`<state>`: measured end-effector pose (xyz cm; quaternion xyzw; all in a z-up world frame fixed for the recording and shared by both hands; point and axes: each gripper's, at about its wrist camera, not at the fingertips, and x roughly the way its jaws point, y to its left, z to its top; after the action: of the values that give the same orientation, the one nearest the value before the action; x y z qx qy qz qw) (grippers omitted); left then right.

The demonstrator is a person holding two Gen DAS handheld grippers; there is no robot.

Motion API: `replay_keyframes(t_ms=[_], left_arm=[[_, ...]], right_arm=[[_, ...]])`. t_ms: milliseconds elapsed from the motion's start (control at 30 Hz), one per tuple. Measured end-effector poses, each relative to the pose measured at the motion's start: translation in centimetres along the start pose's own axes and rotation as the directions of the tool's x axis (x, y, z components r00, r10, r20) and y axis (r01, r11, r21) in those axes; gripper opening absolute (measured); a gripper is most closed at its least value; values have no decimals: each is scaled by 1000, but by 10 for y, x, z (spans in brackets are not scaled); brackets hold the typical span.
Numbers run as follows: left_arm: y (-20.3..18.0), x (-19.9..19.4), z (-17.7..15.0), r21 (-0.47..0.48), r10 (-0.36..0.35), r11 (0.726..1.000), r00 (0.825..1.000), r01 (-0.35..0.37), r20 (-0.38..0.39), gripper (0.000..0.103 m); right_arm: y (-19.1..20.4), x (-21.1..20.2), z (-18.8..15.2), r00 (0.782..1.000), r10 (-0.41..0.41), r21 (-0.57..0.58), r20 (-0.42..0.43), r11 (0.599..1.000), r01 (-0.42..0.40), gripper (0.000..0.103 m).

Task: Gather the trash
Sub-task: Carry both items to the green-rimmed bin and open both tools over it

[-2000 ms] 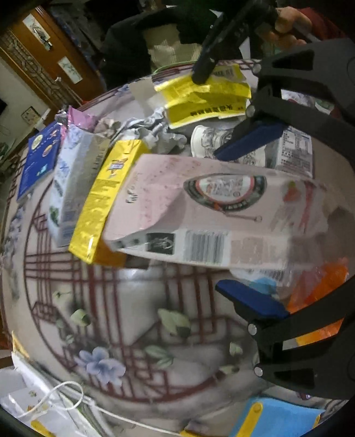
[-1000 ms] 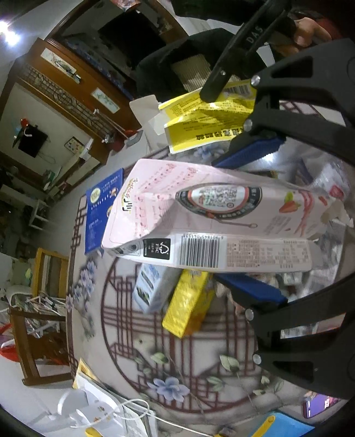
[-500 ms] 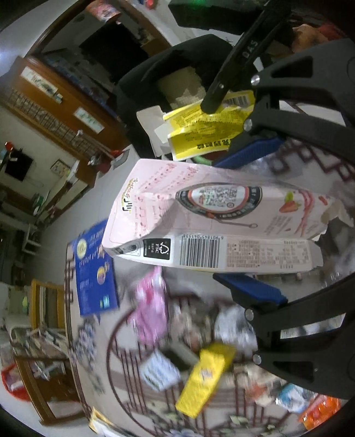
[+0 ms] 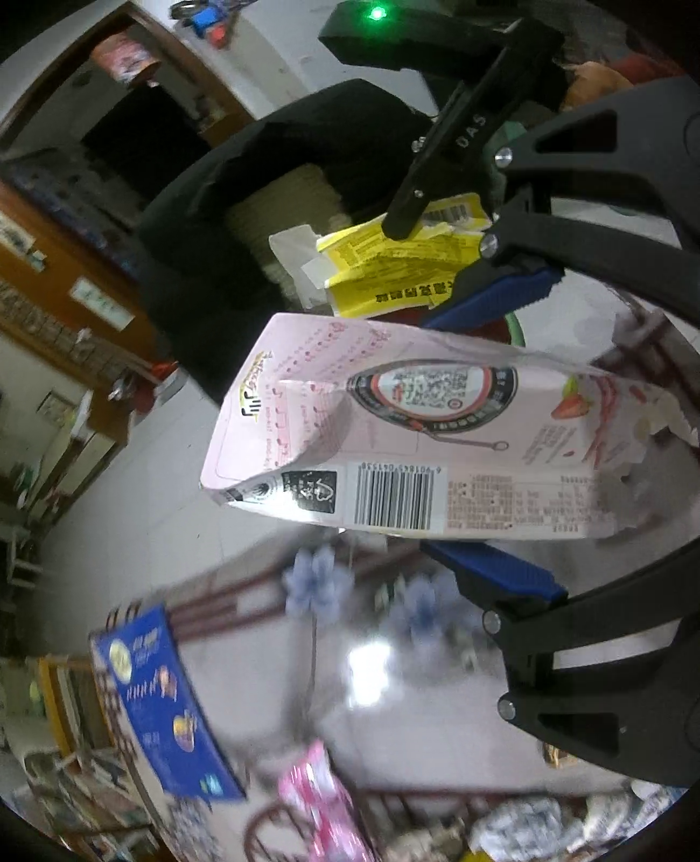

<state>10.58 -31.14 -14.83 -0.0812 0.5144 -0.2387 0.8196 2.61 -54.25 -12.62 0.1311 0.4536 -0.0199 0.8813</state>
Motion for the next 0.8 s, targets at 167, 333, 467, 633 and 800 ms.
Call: replay_keyframes(t_ms=[167, 333, 467, 633, 800], left_arm=[[-36, 40, 7, 59, -31, 998, 997, 35, -63, 72], [-68, 67, 15, 119, -52, 991, 995, 62, -89, 75], [-79, 75, 20, 145, -32, 988, 996, 43, -79, 89], [-77, 63, 19, 148, -15, 989, 998, 23, -58, 92], [-57, 26, 11, 129, 17, 991, 1000, -17, 7, 92]], right_arm=[[-44, 2, 1, 998, -59, 57, -7, 997, 60, 17], [-64, 2, -1, 996, -94, 89, -7, 992, 94, 18], [-68, 4, 4, 992, -123, 109, 6, 987, 121, 51], [-68, -1, 6, 993, -119, 120, 26, 986, 115, 55], [-49, -5, 6, 997, -67, 92, 32, 994, 64, 55]])
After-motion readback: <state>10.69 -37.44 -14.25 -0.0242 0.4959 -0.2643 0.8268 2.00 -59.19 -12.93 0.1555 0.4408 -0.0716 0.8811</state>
